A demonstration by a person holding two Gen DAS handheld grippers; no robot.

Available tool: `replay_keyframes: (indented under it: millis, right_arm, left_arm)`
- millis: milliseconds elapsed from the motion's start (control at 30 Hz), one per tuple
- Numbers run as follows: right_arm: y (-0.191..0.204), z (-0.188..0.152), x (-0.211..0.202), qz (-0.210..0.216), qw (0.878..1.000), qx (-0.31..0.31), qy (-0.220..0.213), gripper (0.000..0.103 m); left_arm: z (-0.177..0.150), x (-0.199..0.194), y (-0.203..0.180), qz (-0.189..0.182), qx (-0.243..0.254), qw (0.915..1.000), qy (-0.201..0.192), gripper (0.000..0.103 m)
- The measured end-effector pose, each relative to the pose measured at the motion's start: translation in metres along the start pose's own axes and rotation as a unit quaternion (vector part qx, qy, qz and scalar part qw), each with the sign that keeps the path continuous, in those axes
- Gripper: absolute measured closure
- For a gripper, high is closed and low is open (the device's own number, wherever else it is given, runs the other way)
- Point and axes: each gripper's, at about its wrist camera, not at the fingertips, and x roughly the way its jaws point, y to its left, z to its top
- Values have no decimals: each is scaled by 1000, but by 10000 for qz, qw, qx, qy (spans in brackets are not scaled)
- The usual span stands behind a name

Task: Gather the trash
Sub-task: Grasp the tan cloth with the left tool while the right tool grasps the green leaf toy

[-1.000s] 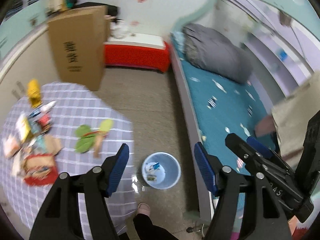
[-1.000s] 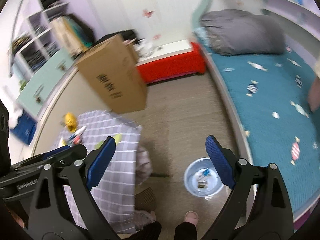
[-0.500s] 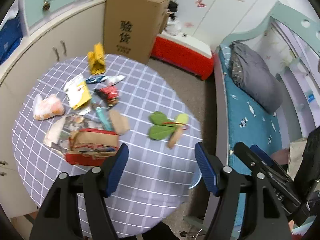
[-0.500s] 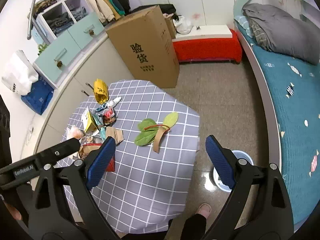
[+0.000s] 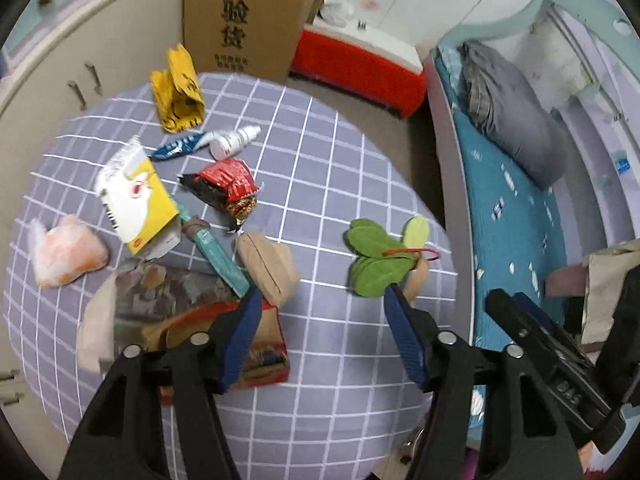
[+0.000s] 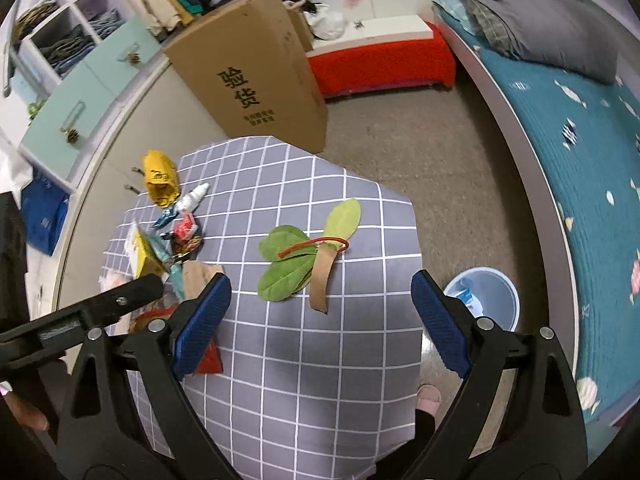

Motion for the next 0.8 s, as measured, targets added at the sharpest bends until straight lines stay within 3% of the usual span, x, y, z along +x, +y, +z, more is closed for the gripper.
replay_keyframes:
  millis: [133, 333, 400, 467, 667, 800]
  right_arm:
    - [-3, -5, 16, -51, 9998, 184, 114, 13]
    - [-3, -7, 45, -133, 9989, 362, 281, 13]
    - [0, -5, 53, -144, 9988, 360, 312, 13]
    - [4, -3, 61, -171, 9988, 319, 343, 14]
    - [14, 4, 85, -278, 9987, 103, 426, 14]
    - [19, 6, 105, -306, 9981, -27, 540, 23]
  left_arm:
    - [12, 30, 12, 32, 74, 9995, 310, 44]
    - [20, 70, 22, 119, 171, 9968, 770, 65]
    - [21, 76, 22, 127, 262, 9960, 850, 94]
    - [22, 79, 23, 146, 300, 9957, 864, 103]
    - [26, 68, 29, 22, 269, 9973, 681, 103]
    - [28, 61, 34, -97, 162, 9976, 664, 103]
